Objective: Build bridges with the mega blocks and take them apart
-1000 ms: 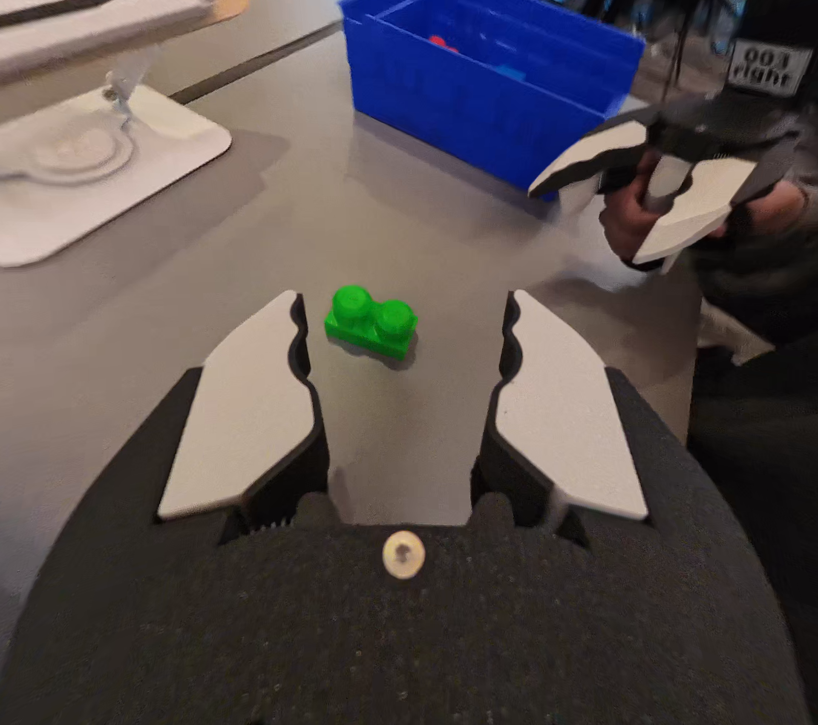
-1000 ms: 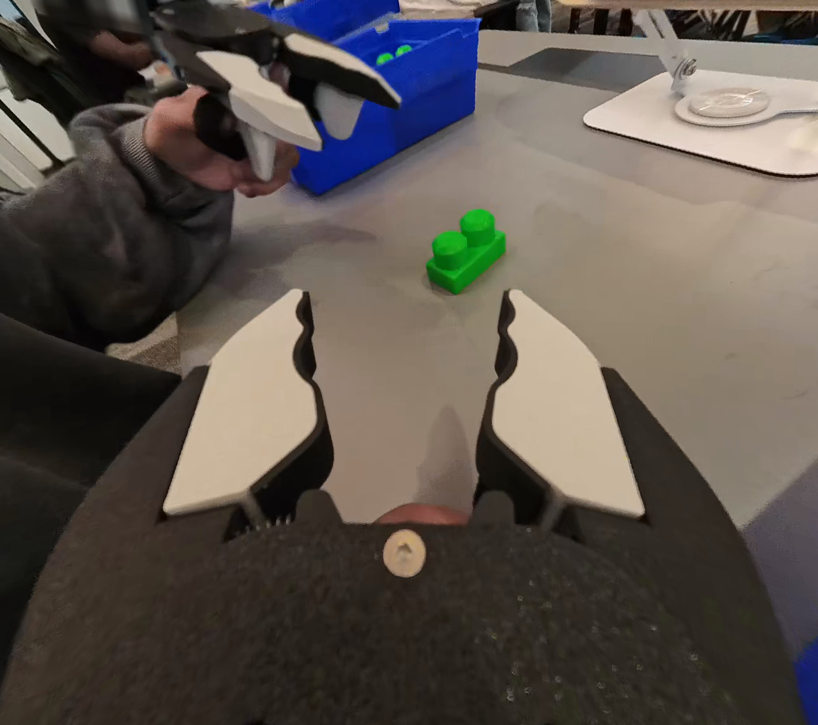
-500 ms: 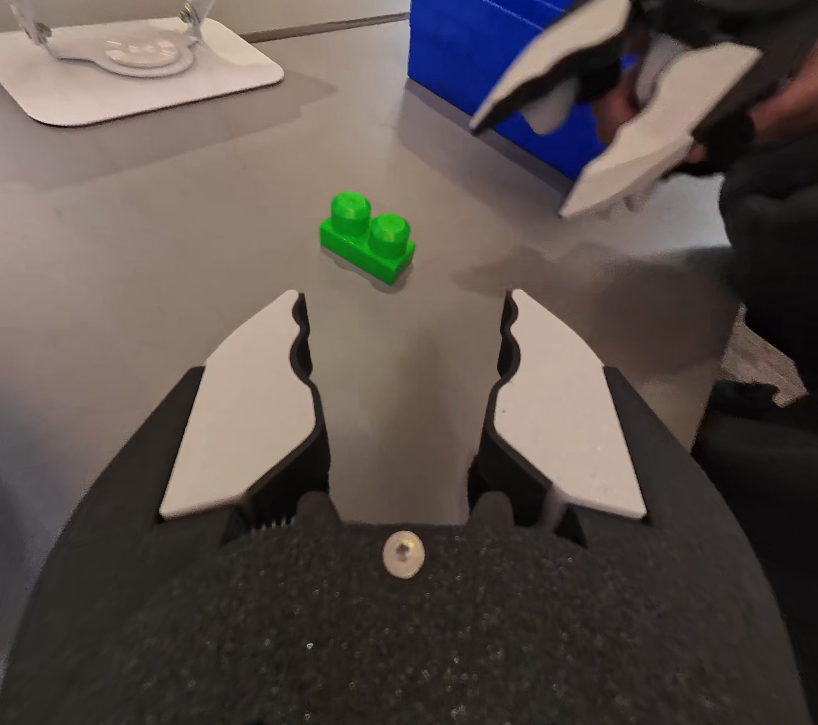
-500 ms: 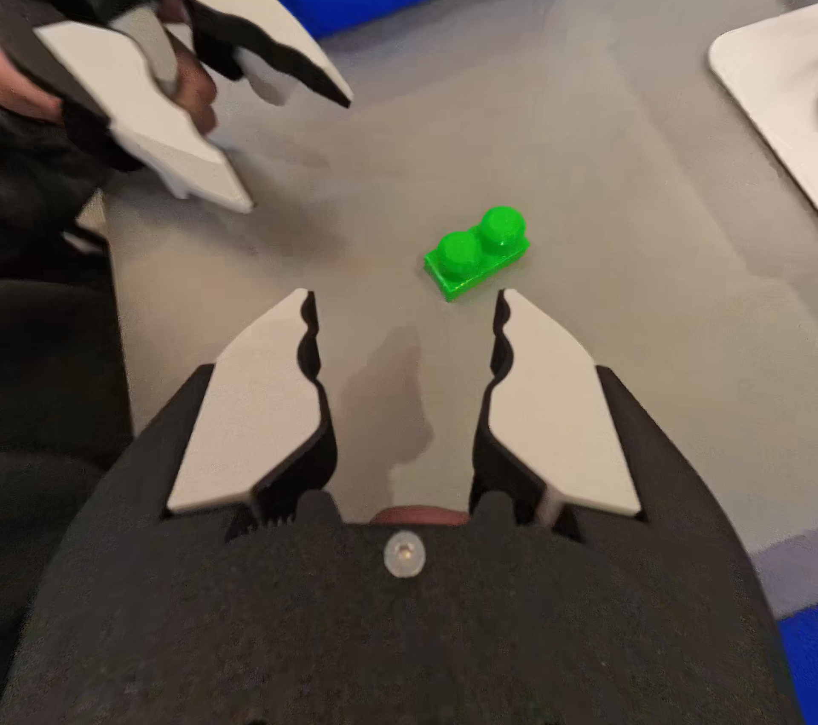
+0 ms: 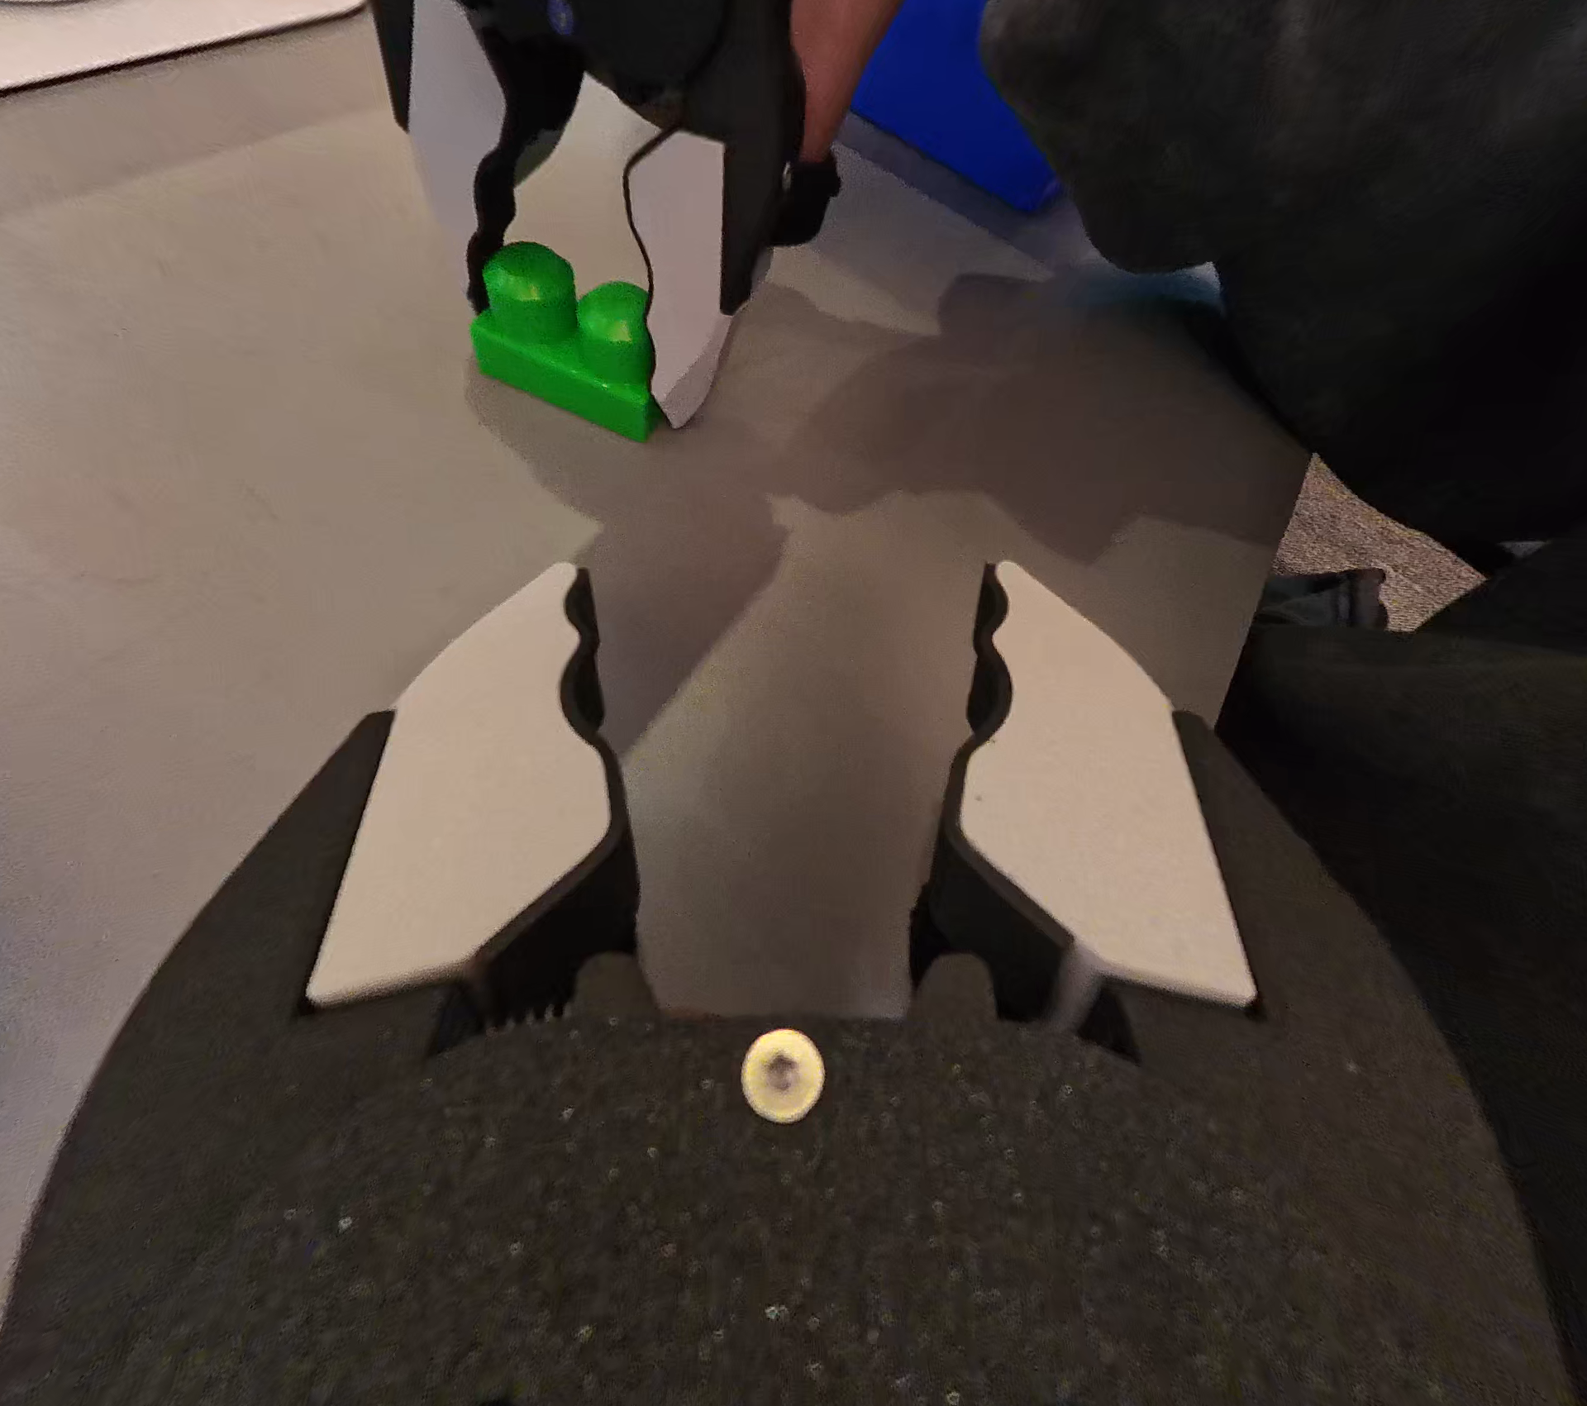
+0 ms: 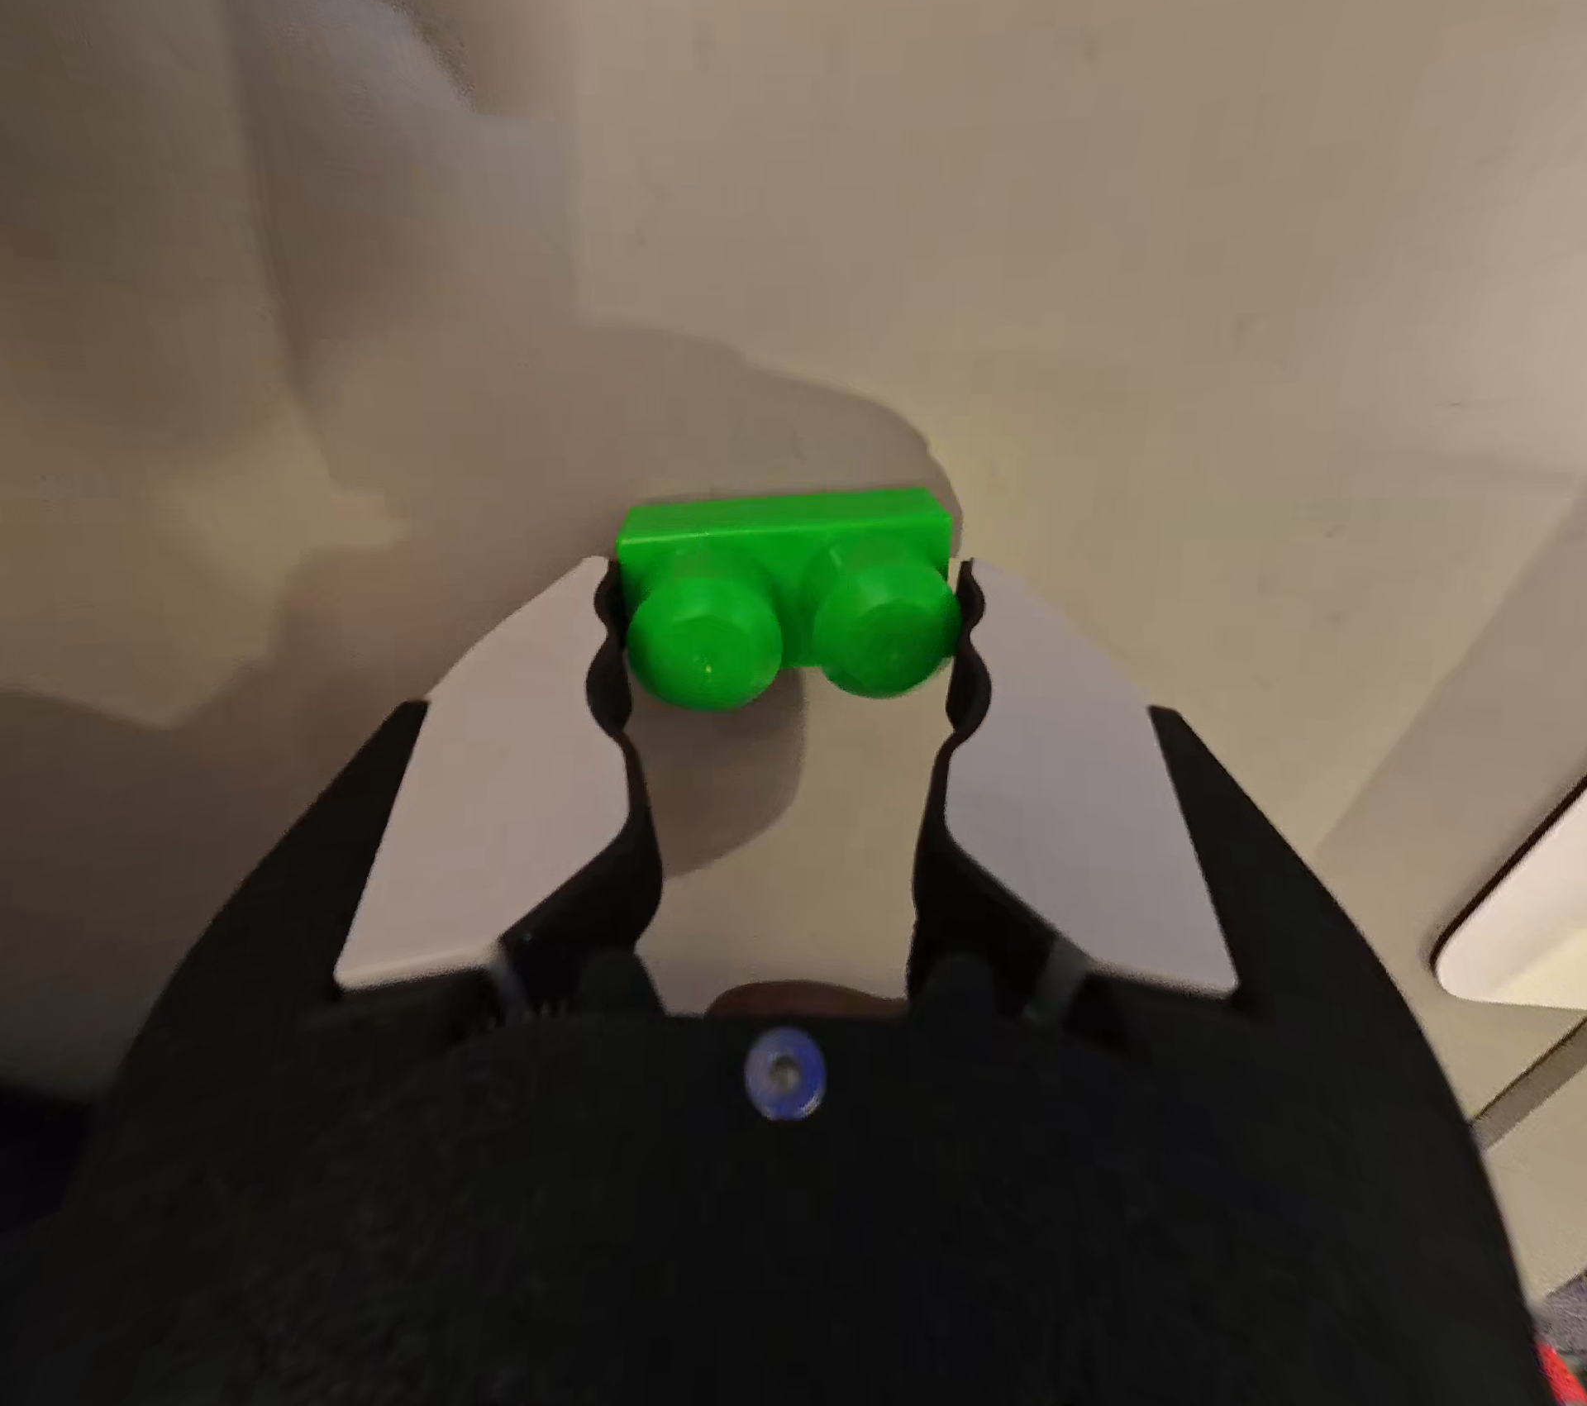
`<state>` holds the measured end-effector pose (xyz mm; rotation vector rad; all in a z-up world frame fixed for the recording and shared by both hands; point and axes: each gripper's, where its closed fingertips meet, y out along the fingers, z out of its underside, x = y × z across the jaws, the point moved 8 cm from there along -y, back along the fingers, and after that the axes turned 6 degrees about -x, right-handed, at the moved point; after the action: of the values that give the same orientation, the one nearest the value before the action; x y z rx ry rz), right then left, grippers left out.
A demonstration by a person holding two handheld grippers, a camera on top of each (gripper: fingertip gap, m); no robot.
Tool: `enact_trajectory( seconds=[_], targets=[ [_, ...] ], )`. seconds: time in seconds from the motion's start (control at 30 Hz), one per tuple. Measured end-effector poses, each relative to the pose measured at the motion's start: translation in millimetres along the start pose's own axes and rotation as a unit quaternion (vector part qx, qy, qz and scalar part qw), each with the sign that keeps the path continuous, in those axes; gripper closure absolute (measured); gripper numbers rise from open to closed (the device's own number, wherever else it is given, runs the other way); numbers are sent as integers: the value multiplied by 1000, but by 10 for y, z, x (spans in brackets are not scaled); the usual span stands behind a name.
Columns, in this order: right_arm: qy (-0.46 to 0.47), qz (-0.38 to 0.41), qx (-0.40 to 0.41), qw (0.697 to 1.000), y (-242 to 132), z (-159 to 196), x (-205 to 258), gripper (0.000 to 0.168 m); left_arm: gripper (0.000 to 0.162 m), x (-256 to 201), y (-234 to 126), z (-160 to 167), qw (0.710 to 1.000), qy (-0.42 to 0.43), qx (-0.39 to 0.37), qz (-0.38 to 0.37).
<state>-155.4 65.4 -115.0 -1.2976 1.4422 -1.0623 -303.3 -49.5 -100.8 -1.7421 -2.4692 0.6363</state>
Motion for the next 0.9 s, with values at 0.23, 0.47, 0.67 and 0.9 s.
enact_trajectory(
  seconds=[0.23, 0.47, 0.67, 0.9],
  targets=[
    [75, 184, -91, 976, -1392, 321, 88, 96, 79, 33, -43, 6, 1000, -12, -10, -2],
    [345, 250, -47, 903, -2177, 2127, 268, 96, 80, 34, 81, 68, 1000, -8, 21, 5],
    [390, 81, -15, 917, -1185, 2745, 488, 96, 79, -39, 208, 92, 998, 4, 49, 25],
    [378, 40, 27, 925, -745, 2832, 615, 89, 79, -38, 217, 79, 999, 2, 44, 24]
  ],
)
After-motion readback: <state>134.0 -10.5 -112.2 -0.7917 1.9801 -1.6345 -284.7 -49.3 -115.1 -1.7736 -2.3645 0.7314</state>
